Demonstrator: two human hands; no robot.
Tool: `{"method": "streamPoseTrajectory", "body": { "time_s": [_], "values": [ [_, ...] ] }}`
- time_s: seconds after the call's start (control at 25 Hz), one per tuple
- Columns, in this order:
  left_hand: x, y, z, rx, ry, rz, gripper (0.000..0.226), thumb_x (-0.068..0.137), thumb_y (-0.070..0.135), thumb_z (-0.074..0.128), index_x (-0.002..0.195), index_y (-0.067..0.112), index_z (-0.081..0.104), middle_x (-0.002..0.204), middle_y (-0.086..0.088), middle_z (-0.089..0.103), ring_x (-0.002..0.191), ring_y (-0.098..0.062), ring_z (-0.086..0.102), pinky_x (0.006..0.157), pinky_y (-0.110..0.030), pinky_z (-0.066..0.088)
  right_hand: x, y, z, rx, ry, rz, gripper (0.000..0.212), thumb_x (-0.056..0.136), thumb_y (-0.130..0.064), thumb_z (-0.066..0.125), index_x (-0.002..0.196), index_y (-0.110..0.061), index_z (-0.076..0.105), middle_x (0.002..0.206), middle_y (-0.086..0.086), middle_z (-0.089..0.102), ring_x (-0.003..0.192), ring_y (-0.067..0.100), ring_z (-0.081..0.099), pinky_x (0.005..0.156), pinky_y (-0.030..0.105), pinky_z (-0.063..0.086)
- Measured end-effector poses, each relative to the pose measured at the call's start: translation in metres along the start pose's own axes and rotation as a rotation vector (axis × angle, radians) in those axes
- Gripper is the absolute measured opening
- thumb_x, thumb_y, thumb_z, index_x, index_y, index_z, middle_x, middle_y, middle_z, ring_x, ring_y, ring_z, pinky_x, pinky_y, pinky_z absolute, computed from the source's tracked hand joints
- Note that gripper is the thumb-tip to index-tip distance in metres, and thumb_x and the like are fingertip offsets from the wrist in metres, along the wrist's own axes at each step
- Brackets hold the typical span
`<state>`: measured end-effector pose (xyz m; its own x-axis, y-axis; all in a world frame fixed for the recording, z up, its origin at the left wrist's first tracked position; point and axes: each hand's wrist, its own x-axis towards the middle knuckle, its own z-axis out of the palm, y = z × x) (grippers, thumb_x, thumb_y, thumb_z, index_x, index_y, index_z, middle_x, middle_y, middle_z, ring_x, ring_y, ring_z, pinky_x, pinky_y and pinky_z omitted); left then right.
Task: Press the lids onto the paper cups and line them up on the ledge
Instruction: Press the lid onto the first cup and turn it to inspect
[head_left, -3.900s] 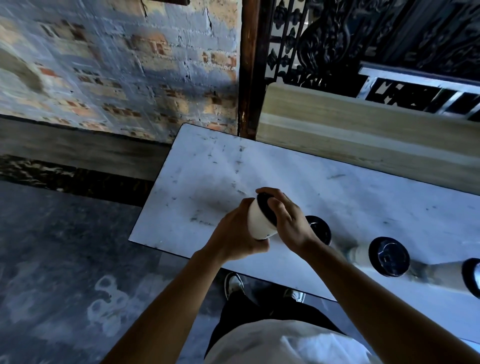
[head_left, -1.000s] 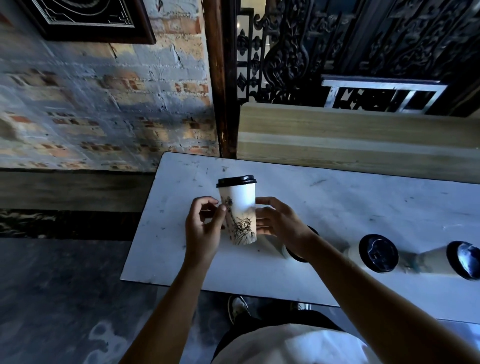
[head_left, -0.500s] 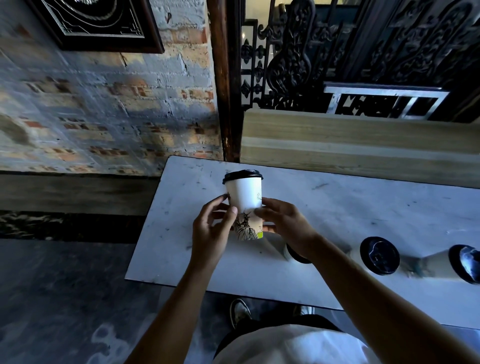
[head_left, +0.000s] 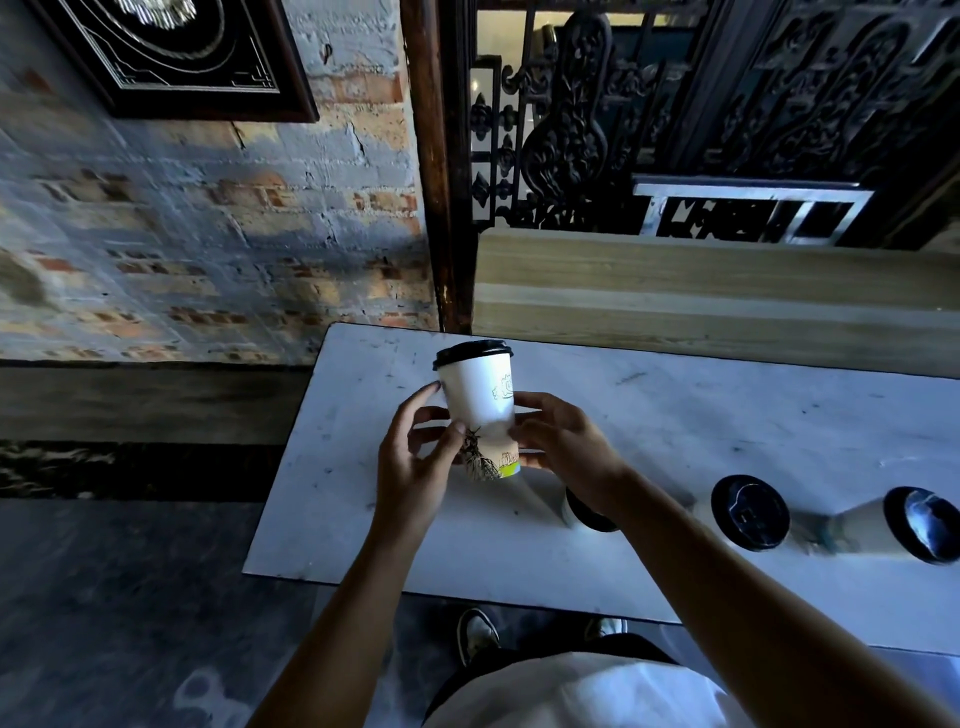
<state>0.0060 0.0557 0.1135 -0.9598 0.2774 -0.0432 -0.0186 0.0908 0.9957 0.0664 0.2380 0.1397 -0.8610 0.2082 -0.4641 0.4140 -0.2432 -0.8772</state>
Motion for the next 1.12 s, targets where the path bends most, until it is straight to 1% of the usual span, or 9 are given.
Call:
{"method": "streamPoseTrajectory", "body": {
  "time_s": [0.24, 0.32, 0.44, 0.56, 0.64, 0.72, 0.84, 1.0, 1.12],
  "values": [
    [0.005, -0.004, -0.002, 0.117, 0.013, 0.112, 0.034, 0.092, 0.0, 0.069, 0.115, 0.026, 0.068, 0.11, -0.007, 0.071, 0.099, -0.013, 0.07, 0.077, -0.028, 0.062, 0.003, 0.007, -0.004, -0.075, 0.037, -0.067, 0.067, 0.073, -0.016, 0.079, 0.138, -0.013, 0.061, 0.124, 0.022, 0.069, 0.108, 0.033, 0.072, 0.091, 0.041, 0.061],
    [0.005, -0.001, 0.0, 0.103, 0.023, 0.106, 0.035, 0.092, -0.001, 0.068, 0.114, 0.026, 0.069, 0.109, -0.003, 0.073, 0.097, -0.007, 0.07, 0.075, -0.023, 0.06, 0.003, 0.006, -0.002, -0.093, 0.023, -0.098, 0.057, 0.073, -0.017, 0.08, 0.129, -0.018, 0.069, 0.122, 0.024, 0.069, 0.108, 0.033, 0.072, 0.095, 0.044, 0.06],
    [0.004, 0.003, 0.003, 0.028, 0.031, 0.042, 0.027, 0.093, 0.01, 0.071, 0.115, 0.026, 0.069, 0.105, 0.011, 0.075, 0.096, -0.001, 0.07, 0.079, -0.025, 0.06, 0.003, 0.004, -0.001, -0.129, 0.033, -0.125, 0.054, 0.072, -0.022, 0.083, 0.124, -0.022, 0.071, 0.121, 0.024, 0.069, 0.11, 0.038, 0.071, 0.098, 0.051, 0.058],
    [0.002, 0.008, 0.004, -0.026, 0.007, -0.01, 0.027, 0.085, 0.032, 0.074, 0.11, 0.038, 0.067, 0.103, 0.022, 0.075, 0.099, 0.0, 0.07, 0.083, -0.029, 0.061, 0.002, 0.001, -0.003, -0.028, 0.022, -0.062, 0.047, 0.085, -0.008, 0.076, 0.129, -0.014, 0.063, 0.12, 0.021, 0.071, 0.101, 0.027, 0.074, 0.086, 0.037, 0.061],
    [0.002, 0.007, 0.004, -0.035, 0.005, -0.022, 0.032, 0.078, 0.041, 0.076, 0.108, 0.039, 0.066, 0.104, 0.02, 0.076, 0.1, -0.002, 0.071, 0.081, -0.027, 0.06, 0.0, -0.005, -0.002, 0.04, 0.02, -0.023, 0.035, 0.093, 0.0, 0.063, 0.126, -0.013, 0.062, 0.116, 0.02, 0.073, 0.093, 0.022, 0.072, 0.078, 0.029, 0.059],
    [0.003, 0.004, 0.005, -0.045, 0.004, -0.025, 0.037, 0.074, 0.044, 0.077, 0.109, 0.038, 0.066, 0.106, 0.014, 0.077, 0.102, -0.009, 0.073, 0.08, -0.027, 0.06, 0.001, -0.005, -0.004, 0.076, 0.041, -0.019, 0.032, 0.096, 0.003, 0.056, 0.125, -0.009, 0.06, 0.119, 0.027, 0.072, 0.095, 0.028, 0.07, 0.084, 0.036, 0.059],
    [0.004, 0.001, 0.005, -0.024, -0.008, -0.034, 0.034, 0.08, 0.038, 0.075, 0.113, 0.038, 0.067, 0.109, 0.014, 0.077, 0.106, -0.014, 0.073, 0.084, -0.034, 0.061, 0.002, -0.001, -0.005, 0.056, 0.053, -0.036, 0.038, 0.096, 0.003, 0.059, 0.133, -0.003, 0.055, 0.124, 0.03, 0.069, 0.1, 0.034, 0.068, 0.099, 0.053, 0.054],
    [0.006, 0.0, 0.002, 0.069, 0.004, 0.02, 0.032, 0.091, 0.019, 0.074, 0.122, 0.027, 0.065, 0.114, 0.006, 0.073, 0.102, -0.003, 0.069, 0.084, -0.034, 0.058, 0.005, 0.001, -0.008, -0.048, 0.061, -0.066, 0.058, 0.089, -0.008, 0.075, 0.142, -0.005, 0.054, 0.122, 0.019, 0.073, 0.111, 0.035, 0.072, 0.1, 0.049, 0.057],
    [0.008, 0.001, -0.001, 0.108, -0.006, 0.061, 0.036, 0.09, -0.001, 0.071, 0.117, 0.022, 0.068, 0.107, 0.001, 0.071, 0.09, -0.003, 0.069, 0.077, -0.031, 0.061, 0.007, 0.003, -0.01, -0.136, 0.051, -0.105, 0.052, 0.081, -0.015, 0.08, 0.131, -0.008, 0.068, 0.118, 0.018, 0.076, 0.109, 0.035, 0.073, 0.1, 0.052, 0.056]
  ]
}}
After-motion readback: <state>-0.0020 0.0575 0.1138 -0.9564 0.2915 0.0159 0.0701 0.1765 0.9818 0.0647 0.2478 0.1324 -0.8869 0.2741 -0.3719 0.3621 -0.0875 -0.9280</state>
